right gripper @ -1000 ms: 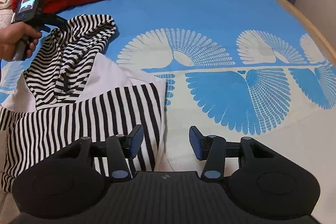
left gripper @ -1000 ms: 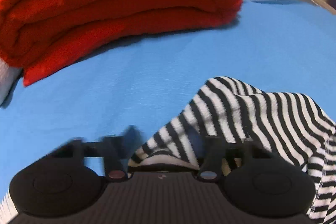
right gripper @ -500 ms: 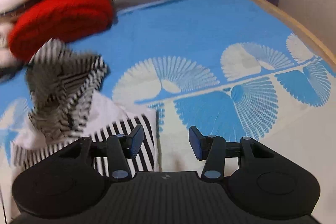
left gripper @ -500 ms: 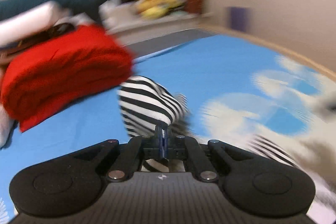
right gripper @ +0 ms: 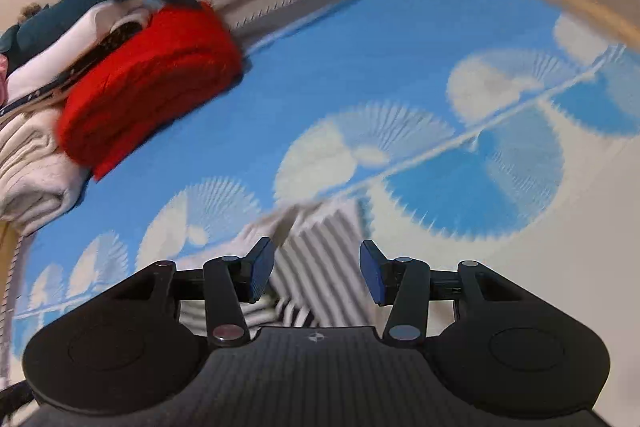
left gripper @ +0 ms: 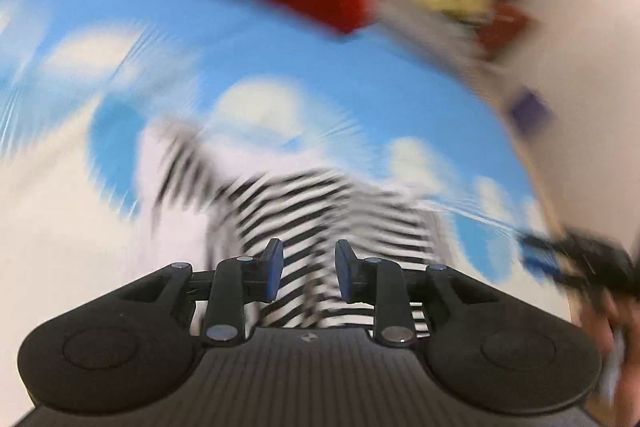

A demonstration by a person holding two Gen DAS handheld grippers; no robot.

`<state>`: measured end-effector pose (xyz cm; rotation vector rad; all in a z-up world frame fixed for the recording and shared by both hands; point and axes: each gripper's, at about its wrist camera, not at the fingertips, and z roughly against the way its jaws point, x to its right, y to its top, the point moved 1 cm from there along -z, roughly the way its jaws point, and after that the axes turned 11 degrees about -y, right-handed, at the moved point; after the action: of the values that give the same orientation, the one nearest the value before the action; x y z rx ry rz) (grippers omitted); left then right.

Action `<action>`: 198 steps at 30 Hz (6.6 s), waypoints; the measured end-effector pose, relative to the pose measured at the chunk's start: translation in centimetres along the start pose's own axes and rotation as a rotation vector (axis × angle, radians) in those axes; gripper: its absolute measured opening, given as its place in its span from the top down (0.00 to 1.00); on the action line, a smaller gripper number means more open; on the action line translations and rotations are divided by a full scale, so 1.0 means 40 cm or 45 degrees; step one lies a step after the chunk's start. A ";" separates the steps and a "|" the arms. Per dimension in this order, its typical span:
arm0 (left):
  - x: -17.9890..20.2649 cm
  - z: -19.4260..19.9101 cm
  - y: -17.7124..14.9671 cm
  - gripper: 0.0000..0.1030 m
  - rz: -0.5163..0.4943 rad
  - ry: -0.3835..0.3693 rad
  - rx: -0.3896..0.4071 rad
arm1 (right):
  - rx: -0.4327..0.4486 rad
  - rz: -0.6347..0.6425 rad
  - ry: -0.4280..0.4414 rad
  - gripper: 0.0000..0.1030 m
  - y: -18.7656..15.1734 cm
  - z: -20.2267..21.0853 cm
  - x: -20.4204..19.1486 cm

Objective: Fold small clothes

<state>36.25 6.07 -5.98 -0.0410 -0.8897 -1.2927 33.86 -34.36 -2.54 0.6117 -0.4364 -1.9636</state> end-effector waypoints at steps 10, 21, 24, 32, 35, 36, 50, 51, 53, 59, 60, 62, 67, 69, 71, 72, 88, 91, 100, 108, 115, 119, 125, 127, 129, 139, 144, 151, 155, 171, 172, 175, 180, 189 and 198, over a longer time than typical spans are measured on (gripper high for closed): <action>-0.106 -0.201 -0.022 0.71 0.319 0.015 -0.228 | -0.328 0.053 -0.007 0.52 -0.095 -0.164 -0.071; -0.110 -0.221 -0.022 0.99 0.304 0.006 -0.240 | -0.415 0.185 -0.035 0.92 -0.161 -0.236 -0.112; -0.081 -0.153 0.022 0.99 0.232 -0.008 -0.131 | -0.355 0.069 0.062 0.97 -0.134 -0.218 -0.101; -0.069 0.052 0.110 0.99 0.081 -0.156 0.204 | -0.141 -0.433 0.548 0.97 -0.039 -0.116 0.007; -0.128 -0.043 0.065 0.98 0.142 -0.010 -0.152 | -0.453 -0.311 0.170 0.97 -0.094 -0.209 0.034; -0.151 -0.075 0.042 0.96 0.158 0.046 -0.264 | -0.513 -0.272 0.034 0.95 -0.116 -0.232 0.046; -0.191 -0.128 0.032 0.65 0.328 0.038 -0.227 | -0.393 -0.074 -0.055 0.51 -0.119 -0.246 -0.015; -0.188 -0.128 0.031 0.88 0.315 0.053 -0.217 | -0.403 -0.077 -0.047 0.63 -0.122 -0.249 -0.016; -0.183 -0.107 0.041 0.99 0.281 0.072 -0.158 | -0.388 -0.102 0.011 0.96 -0.125 -0.236 -0.017; -0.152 -0.026 0.091 0.99 0.179 0.073 0.045 | -0.401 -0.217 0.194 0.96 -0.108 -0.203 -0.001; -0.158 -0.042 0.085 0.99 0.195 0.080 0.000 | -0.438 -0.187 0.104 0.96 -0.118 -0.216 0.005; -0.174 -0.096 0.062 0.98 0.206 0.131 -0.189 | -0.510 -0.172 -0.011 0.96 -0.140 -0.244 0.019; -0.133 -0.097 0.050 0.83 0.029 0.291 -0.189 | -0.285 -0.002 -0.194 0.53 -0.106 -0.180 -0.028; -0.090 -0.064 0.064 0.83 -0.061 0.246 -0.069 | -0.052 0.152 -0.172 0.52 -0.088 -0.118 -0.080; -0.057 -0.050 0.066 0.83 -0.107 0.136 -0.016 | 0.033 0.196 -0.009 0.51 -0.085 -0.085 -0.114; -0.048 -0.056 0.062 0.83 -0.116 0.092 -0.026 | 0.023 0.182 0.084 0.51 -0.088 -0.080 -0.122; -0.121 -0.174 -0.009 0.87 0.033 0.252 -0.352 | -0.438 0.302 -0.058 0.50 -0.205 -0.224 -0.096; -0.105 -0.159 -0.023 0.88 -0.007 0.284 -0.374 | -0.433 0.286 -0.057 0.51 -0.203 -0.207 -0.099; 0.036 0.162 -0.009 0.83 -0.161 0.217 -0.043 | 0.086 0.258 0.005 0.49 -0.097 0.140 -0.059; 0.067 0.411 -0.268 0.79 -0.292 0.155 0.071 | 0.243 0.264 0.033 0.42 -0.230 0.353 0.101; -0.069 0.344 -0.521 0.67 -0.196 0.247 -0.035 | 0.053 0.214 -0.090 0.42 -0.445 0.293 0.255; -0.122 0.335 -0.546 0.59 -0.081 0.269 -0.090 | -0.092 0.188 -0.162 0.42 -0.536 0.234 0.298; -0.172 0.340 -0.552 0.49 0.072 0.221 -0.140 | -0.229 0.141 -0.191 0.41 -0.587 0.180 0.310; -0.177 0.325 -0.558 0.49 0.100 0.223 -0.176 | -0.237 0.150 -0.224 0.41 -0.596 0.176 0.314; -0.193 0.309 -0.569 0.51 0.145 0.229 -0.214 | -0.258 0.141 -0.233 0.41 -0.602 0.164 0.317; -0.194 0.405 -0.565 0.94 0.129 0.322 -0.067 | -0.220 -0.045 -0.083 0.94 -0.609 0.216 0.364; -0.208 0.343 -0.590 0.84 0.135 0.283 -0.236 | -0.313 -0.013 -0.170 0.88 -0.629 0.181 0.370; -0.235 0.340 -0.574 0.71 0.256 0.227 -0.208 | -0.336 0.017 -0.157 0.65 -0.630 0.165 0.358; -0.226 0.316 -0.583 0.71 0.231 0.239 -0.234 | -0.324 0.118 -0.172 0.60 -0.640 0.161 0.330; -0.230 0.319 -0.586 0.86 0.220 0.227 -0.228 | -0.333 0.074 -0.156 0.76 -0.632 0.171 0.354; -0.230 0.318 -0.586 0.86 0.216 0.231 -0.229 | -0.336 0.095 -0.161 0.75 -0.637 0.168 0.348; -0.224 0.318 -0.587 0.86 0.199 0.239 -0.228 | -0.318 0.130 -0.176 0.76 -0.639 0.172 0.339; -0.224 0.319 -0.588 0.85 0.201 0.243 -0.227 | -0.321 0.112 -0.170 0.76 -0.638 0.171 0.345; -0.225 0.318 -0.587 0.84 0.198 0.246 -0.230 | -0.312 0.136 -0.175 0.77 -0.640 0.171 0.341; -0.219 0.314 -0.587 0.89 0.174 0.242 -0.238 | -0.298 0.163 -0.164 0.88 -0.637 0.174 0.332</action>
<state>9.71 11.79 -12.97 -0.1217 -0.5928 -1.2259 6.54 -34.72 -13.83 0.3025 -0.3101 -1.9026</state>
